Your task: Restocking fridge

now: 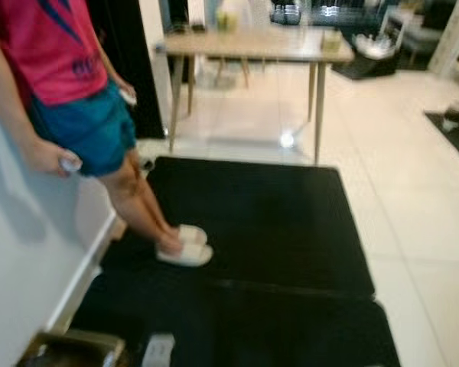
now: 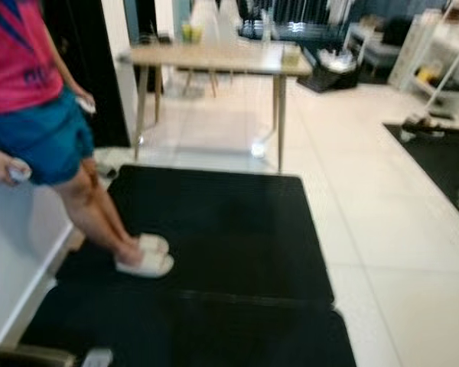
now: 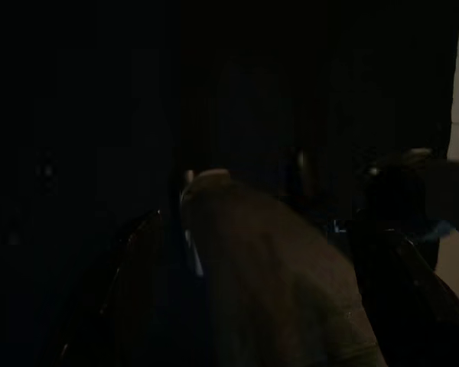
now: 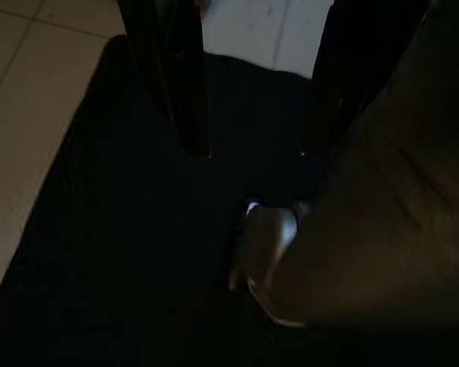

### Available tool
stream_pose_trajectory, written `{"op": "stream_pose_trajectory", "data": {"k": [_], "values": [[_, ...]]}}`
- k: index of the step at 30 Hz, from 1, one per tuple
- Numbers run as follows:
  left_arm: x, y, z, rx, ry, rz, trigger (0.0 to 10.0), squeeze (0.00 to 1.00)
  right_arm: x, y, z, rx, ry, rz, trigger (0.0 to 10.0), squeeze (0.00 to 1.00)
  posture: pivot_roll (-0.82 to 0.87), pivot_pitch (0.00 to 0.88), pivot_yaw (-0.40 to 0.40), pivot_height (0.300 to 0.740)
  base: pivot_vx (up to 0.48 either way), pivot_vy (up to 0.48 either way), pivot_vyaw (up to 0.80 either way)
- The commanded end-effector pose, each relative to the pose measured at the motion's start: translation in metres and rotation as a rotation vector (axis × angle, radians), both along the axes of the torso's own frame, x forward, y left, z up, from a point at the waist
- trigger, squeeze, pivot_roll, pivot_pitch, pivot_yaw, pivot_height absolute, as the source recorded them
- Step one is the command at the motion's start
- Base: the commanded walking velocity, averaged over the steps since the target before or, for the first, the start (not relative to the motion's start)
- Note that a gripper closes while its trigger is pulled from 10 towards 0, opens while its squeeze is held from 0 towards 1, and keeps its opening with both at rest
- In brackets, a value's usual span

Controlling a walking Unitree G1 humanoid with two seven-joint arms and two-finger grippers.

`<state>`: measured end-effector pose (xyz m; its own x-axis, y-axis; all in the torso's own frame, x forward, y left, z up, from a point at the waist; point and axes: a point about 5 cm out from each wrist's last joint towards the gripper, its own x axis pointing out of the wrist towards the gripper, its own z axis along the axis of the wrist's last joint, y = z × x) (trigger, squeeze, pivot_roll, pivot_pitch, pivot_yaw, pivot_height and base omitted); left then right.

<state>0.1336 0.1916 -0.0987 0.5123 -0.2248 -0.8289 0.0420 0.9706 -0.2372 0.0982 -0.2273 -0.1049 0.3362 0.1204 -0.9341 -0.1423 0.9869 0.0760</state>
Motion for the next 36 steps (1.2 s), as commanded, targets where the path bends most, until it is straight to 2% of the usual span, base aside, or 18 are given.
{"op": "stream_pose_trajectory", "data": {"k": [1,20,36], "values": [[-0.0021,0.0020,-0.0007,0.013,0.009,0.000,10.0,0.00,-0.0031,0.0032,-0.0015,0.008,0.008,0.000,10.0,0.00,-0.02,0.000,-0.005,0.740,0.000,0.000,0.00],[-0.0030,0.0013,-0.0005,-0.002,0.006,-0.025,10.0,0.00,-0.0057,0.0077,-0.0031,0.010,0.014,-0.002,10.0,0.00,-0.01,0.000,0.001,0.740,0.000,0.000,0.00],[-0.0039,-0.0006,-0.0008,-0.010,0.006,-0.036,10.0,0.00,-0.0048,0.0050,-0.0024,0.002,0.015,0.008,10.0,0.00,0.00,0.000,-0.013,0.740,0.263,0.000,0.00]]}}
